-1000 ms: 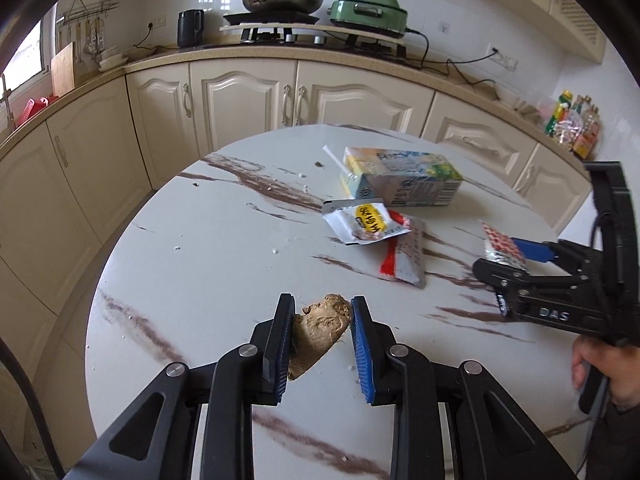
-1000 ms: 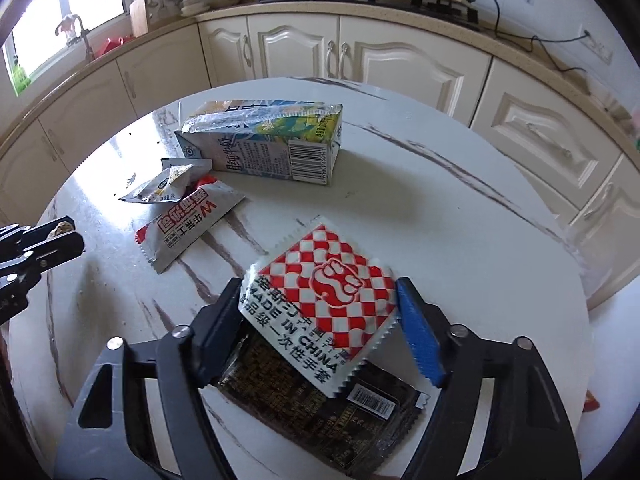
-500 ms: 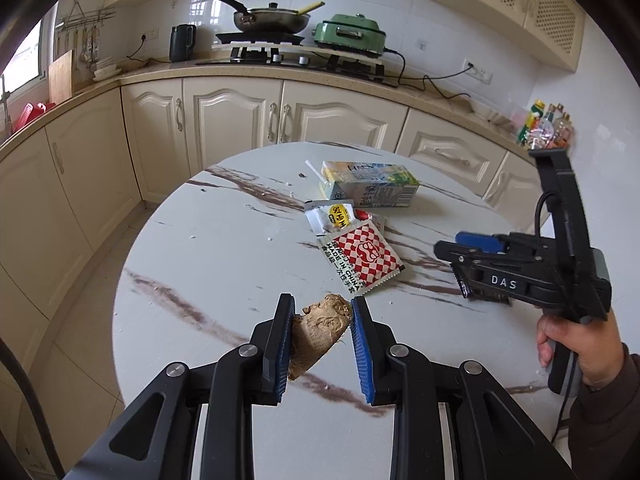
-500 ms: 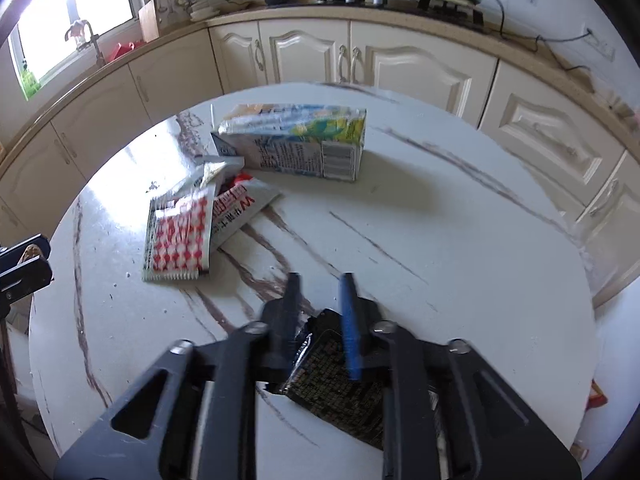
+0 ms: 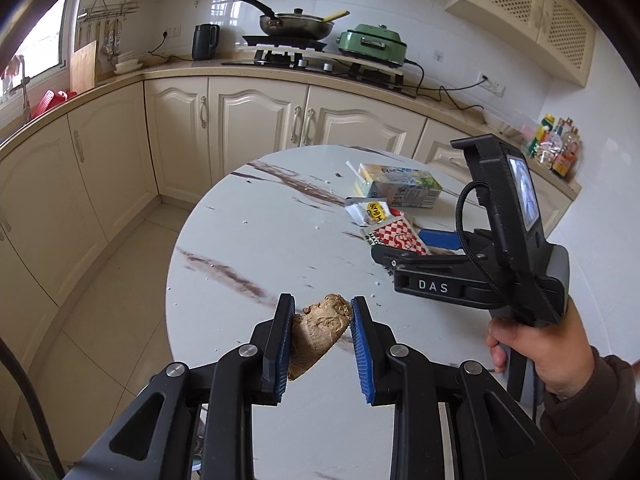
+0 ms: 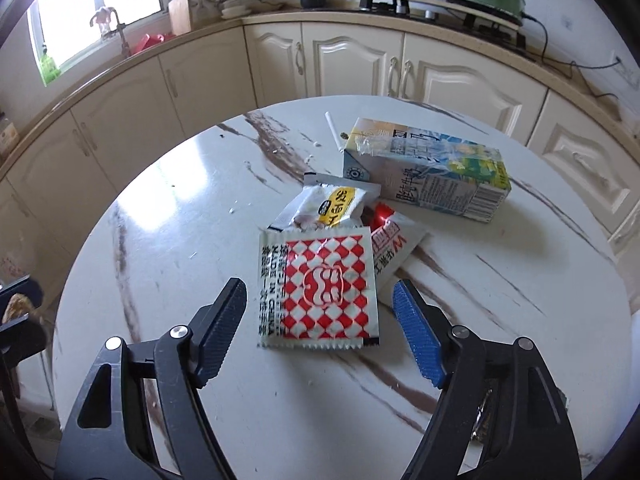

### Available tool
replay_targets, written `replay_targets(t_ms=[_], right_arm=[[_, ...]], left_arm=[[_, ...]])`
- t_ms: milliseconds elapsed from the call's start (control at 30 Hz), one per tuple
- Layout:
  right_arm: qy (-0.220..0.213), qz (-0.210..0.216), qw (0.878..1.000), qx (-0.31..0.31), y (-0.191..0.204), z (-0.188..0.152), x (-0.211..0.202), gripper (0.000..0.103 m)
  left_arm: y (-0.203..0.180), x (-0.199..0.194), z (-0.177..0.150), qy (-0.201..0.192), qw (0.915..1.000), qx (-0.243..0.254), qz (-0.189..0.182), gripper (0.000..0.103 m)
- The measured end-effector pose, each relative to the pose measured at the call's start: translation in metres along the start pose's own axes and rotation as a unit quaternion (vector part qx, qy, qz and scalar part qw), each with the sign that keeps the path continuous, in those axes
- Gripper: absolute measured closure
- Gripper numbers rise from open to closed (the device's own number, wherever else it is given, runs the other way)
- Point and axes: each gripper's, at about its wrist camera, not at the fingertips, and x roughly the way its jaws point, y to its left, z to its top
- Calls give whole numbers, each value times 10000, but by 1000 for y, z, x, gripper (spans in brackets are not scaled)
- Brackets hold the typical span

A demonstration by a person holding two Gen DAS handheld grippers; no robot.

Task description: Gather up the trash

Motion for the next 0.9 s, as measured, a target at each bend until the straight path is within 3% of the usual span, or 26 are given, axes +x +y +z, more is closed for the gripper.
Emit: replay_targets(t_ms=[67, 167, 233, 300, 567, 900], right_arm=[[59, -59, 9999, -115, 4, 0, 2, 56], [36, -17, 10000, -78, 2, -2, -3, 68], [68, -5, 9999, -90, -2, -4, -6, 83], [131, 80, 9998, -133, -4, -8, -7, 89], [-161, 457, 9988, -54, -4, -23, -38, 100], [-611, 669, 9956, -246, 29, -24, -91, 101]], left_arm=[[1, -2, -2, 6, 10000, -46, -41, 79], [2, -2, -3, 21, 9999, -90, -94, 79], [3, -2, -3, 49, 9998, -102, -175, 79], [1, -3, -4, 53, 9997, -103, -207, 79], [-2, -15, -9, 46, 9996, -57, -261, 79], [7, -45, -16, -136, 9992, -134, -343, 79]])
